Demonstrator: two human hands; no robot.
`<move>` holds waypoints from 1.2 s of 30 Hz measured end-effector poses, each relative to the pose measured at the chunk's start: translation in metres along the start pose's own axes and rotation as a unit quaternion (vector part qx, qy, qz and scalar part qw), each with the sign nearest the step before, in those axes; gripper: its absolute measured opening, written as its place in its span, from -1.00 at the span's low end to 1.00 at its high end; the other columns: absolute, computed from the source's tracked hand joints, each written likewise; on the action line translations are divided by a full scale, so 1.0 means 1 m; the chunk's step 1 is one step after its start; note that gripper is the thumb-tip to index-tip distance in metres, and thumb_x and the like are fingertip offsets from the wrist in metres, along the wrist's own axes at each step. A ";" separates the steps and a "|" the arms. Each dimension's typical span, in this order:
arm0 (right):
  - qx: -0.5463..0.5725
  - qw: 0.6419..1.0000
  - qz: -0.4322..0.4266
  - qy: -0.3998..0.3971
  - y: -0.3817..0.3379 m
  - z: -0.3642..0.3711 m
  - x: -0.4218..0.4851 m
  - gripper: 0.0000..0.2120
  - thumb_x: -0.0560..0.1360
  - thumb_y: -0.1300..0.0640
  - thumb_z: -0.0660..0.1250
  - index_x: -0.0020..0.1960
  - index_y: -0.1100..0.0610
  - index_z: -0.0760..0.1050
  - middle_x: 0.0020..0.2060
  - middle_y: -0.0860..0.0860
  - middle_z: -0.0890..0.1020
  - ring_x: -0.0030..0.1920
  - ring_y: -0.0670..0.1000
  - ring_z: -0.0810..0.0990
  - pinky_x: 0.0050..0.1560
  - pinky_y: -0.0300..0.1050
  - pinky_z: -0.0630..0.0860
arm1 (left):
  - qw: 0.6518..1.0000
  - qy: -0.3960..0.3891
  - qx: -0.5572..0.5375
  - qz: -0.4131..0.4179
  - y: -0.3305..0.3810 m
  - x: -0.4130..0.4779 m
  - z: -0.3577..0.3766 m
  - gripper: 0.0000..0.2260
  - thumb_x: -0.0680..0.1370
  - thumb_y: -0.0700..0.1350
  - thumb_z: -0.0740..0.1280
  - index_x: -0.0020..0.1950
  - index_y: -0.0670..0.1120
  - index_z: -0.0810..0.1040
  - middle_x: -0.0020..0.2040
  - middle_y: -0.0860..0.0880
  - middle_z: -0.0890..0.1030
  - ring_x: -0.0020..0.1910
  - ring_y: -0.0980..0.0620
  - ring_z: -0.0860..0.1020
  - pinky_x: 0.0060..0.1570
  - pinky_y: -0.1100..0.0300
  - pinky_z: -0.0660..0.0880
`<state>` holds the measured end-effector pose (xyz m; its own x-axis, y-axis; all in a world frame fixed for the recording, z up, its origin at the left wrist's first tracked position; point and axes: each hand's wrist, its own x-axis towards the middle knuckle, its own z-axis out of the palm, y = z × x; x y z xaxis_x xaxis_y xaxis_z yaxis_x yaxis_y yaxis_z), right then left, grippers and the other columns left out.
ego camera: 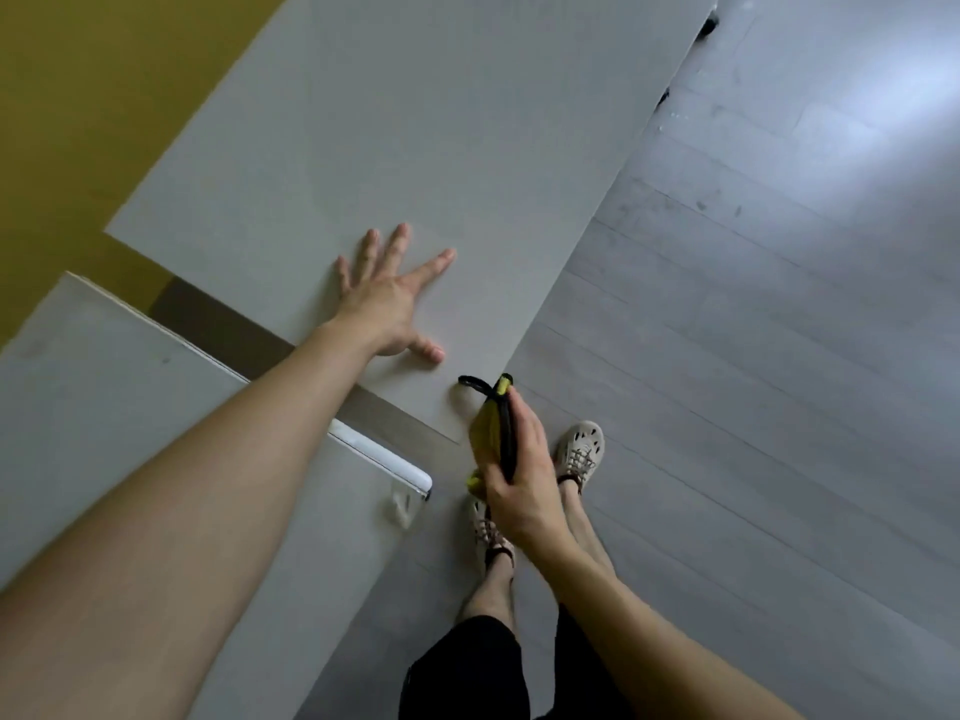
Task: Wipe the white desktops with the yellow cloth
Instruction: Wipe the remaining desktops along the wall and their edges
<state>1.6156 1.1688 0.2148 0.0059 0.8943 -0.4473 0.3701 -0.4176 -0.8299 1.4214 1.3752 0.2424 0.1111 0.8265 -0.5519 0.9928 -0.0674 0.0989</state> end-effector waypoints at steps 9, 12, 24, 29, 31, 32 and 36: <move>-0.044 0.996 0.045 0.058 -0.097 -0.159 0.008 -0.57 0.46 0.02 0.51 0.19 -0.30 0.41 0.23 0.03 0.49 0.03 0.24 0.74 -0.17 0.13 0.76 | 0.940 0.154 -0.296 -0.076 0.037 -0.069 0.027 -0.53 0.49 0.12 0.61 0.34 0.01 0.65 0.30 -0.07 0.66 0.34 -0.12 0.58 0.36 0.08 0.45; 0.017 0.999 0.035 0.018 -0.136 -0.176 0.012 -0.62 0.59 0.28 0.44 0.30 -0.07 0.52 0.19 0.10 0.59 -0.15 0.13 0.75 -0.24 -0.03 0.72 | 0.808 0.064 -0.573 -0.125 0.063 -0.108 0.025 -0.68 0.57 0.15 0.55 0.09 -0.09 0.73 0.00 0.00 0.76 0.13 -0.12 0.72 0.10 0.14 0.58; -0.479 0.821 -0.217 -0.224 -0.237 -0.176 0.128 -0.50 0.70 0.05 0.31 0.62 0.08 0.36 0.45 0.07 0.55 0.32 0.15 0.61 0.26 0.03 0.59 | 0.656 0.167 -0.711 -0.191 0.074 -0.106 -0.052 -0.65 0.37 0.00 0.65 0.10 -0.06 0.75 -0.03 -0.01 0.79 0.06 -0.10 0.75 0.10 0.04 0.70; -0.599 0.679 -0.334 -0.264 -0.262 -0.198 0.188 -0.63 0.73 0.10 0.22 0.51 0.12 0.47 0.36 0.09 0.61 0.25 0.12 0.66 0.32 0.03 0.58 | 0.702 0.302 -0.574 -0.294 0.057 -0.120 -0.072 -0.55 0.26 0.24 0.45 0.01 -0.01 0.62 -0.15 0.05 0.66 -0.17 -0.01 0.62 -0.20 0.23 0.53; -0.614 0.640 -0.378 -0.266 -0.268 -0.193 0.211 -0.69 0.72 0.10 0.22 0.42 0.13 0.52 0.31 0.09 0.63 0.22 0.12 0.68 0.30 0.05 0.59 | 0.655 0.340 -0.576 -0.353 0.054 -0.130 -0.072 -0.58 0.38 0.16 0.44 0.20 0.06 0.65 -0.03 0.05 0.68 -0.10 0.01 0.61 -0.13 0.24 0.50; -0.615 0.628 -0.394 -0.270 -0.272 -0.187 0.222 -0.70 0.71 0.11 0.21 0.40 0.13 0.53 0.30 0.08 0.64 0.21 0.13 0.68 0.30 0.07 0.59 | 0.630 0.355 -0.576 -0.381 0.052 -0.135 -0.068 -0.57 0.42 0.16 0.44 0.27 0.10 0.64 0.01 0.06 0.68 -0.04 0.00 0.60 -0.06 0.18 0.48; -0.610 0.585 -0.436 -0.310 -0.288 -0.149 0.247 -0.70 0.70 0.12 0.20 0.37 0.11 0.54 0.27 0.07 0.64 0.20 0.12 0.67 0.27 0.07 0.60 | 0.533 0.391 -0.586 -0.469 0.045 -0.145 -0.039 -0.65 0.42 0.20 0.44 0.05 0.03 0.52 -0.08 0.05 0.67 -0.06 -0.07 0.65 -0.16 0.10 0.50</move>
<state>1.6486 1.5342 0.3926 -0.8770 0.2945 -0.3797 0.3712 0.9170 -0.1460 1.4487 1.2746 0.3590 -0.9170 0.2002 -0.3452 -0.1649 0.5976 0.7846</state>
